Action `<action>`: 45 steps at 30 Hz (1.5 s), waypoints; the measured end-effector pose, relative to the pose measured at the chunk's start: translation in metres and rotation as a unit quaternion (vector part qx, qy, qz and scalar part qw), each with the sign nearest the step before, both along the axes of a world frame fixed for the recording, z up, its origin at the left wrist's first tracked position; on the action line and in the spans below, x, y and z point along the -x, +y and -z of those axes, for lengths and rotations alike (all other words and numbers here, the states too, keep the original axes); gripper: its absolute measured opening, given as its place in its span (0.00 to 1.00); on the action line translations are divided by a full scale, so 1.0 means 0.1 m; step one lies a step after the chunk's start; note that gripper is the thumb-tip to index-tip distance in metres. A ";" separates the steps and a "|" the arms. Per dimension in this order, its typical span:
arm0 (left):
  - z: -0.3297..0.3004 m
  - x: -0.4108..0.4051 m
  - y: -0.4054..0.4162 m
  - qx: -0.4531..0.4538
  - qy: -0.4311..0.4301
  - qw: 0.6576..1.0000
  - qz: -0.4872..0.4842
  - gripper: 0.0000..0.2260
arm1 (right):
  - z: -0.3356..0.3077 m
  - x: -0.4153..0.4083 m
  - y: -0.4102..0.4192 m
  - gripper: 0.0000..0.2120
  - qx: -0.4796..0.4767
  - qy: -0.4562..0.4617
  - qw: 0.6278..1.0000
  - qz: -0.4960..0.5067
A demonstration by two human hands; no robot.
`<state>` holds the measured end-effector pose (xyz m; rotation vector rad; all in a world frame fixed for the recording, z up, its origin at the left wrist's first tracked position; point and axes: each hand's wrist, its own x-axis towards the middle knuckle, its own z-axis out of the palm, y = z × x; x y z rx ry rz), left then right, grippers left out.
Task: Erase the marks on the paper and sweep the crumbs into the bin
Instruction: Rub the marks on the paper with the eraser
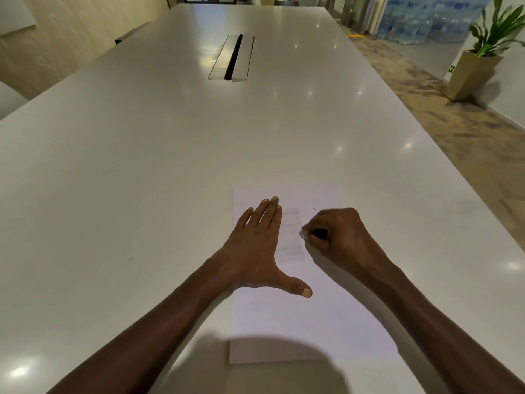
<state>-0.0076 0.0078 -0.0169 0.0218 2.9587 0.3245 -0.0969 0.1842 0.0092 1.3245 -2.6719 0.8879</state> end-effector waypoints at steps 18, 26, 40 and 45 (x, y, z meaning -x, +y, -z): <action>0.01 0.01 0.00 0.005 -0.005 1.000 0.000 0.71 | 0.05 -0.01 -0.08 0.07 -0.037 0.017 0.999 -0.026; 0.01 0.01 0.00 0.008 -0.009 1.000 0.000 0.71 | 0.02 -0.09 -0.01 0.09 -0.046 0.018 0.998 -0.041; 0.03 0.01 -0.01 0.006 -0.001 1.000 0.002 0.70 | 0.05 0.15 -0.31 0.07 -0.040 0.039 0.998 -0.038; 0.01 0.01 0.00 0.016 -0.001 1.000 0.007 0.71 | -0.02 -0.14 -0.05 0.12 -0.088 0.012 0.994 -0.056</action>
